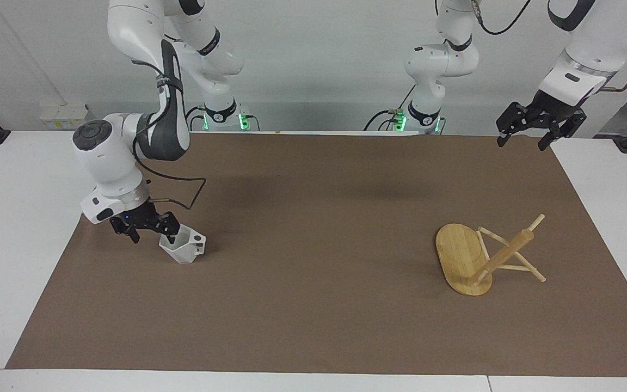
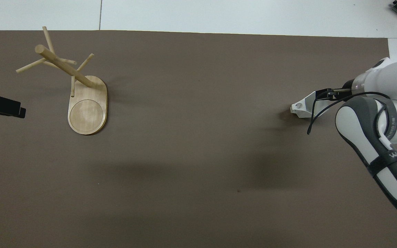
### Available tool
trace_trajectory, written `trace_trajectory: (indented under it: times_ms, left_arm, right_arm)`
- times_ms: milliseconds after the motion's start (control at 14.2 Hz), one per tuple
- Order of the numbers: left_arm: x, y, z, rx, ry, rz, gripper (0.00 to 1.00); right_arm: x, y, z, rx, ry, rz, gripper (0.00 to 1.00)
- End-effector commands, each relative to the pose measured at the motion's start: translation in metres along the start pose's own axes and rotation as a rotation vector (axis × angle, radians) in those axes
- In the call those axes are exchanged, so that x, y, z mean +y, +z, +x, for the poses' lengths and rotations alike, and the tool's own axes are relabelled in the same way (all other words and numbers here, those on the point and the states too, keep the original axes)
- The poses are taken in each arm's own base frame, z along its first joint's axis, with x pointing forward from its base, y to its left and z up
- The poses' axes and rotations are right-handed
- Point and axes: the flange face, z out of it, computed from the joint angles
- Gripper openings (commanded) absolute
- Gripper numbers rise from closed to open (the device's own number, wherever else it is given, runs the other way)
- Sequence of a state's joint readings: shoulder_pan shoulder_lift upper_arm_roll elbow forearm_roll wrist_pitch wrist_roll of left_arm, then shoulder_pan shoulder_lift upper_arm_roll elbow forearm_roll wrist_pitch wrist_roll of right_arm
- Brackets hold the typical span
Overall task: Hang cup on rack
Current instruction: 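Grasp the white cup with the right gripper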
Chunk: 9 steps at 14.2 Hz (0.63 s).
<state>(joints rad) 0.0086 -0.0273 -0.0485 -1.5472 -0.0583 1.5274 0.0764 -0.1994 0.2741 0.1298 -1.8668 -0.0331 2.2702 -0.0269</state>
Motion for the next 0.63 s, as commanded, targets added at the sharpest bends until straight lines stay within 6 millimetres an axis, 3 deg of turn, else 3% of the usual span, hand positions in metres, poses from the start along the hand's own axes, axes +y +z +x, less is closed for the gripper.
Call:
trace_trajectory:
  times_ms: [0,422,563]
  left_arm:
    - [-0.001,-0.001,-0.005,-0.01,-0.011,0.014,1.0]
    - [-0.001,-0.001,-0.005,-0.01,-0.01,0.014,1.0]
    - [-0.001,-0.001,-0.005,-0.01,-0.01,0.014,1.0]
  right_arm:
    - [-0.002,0.008,-0.001,0.012,0.019,-0.006,1.0]
    - [-0.003,0.019,-0.01,-0.014,0.016,-0.006,1.0]
    - [-0.003,0.019,-0.01,-0.014,0.016,-0.006,0.91]
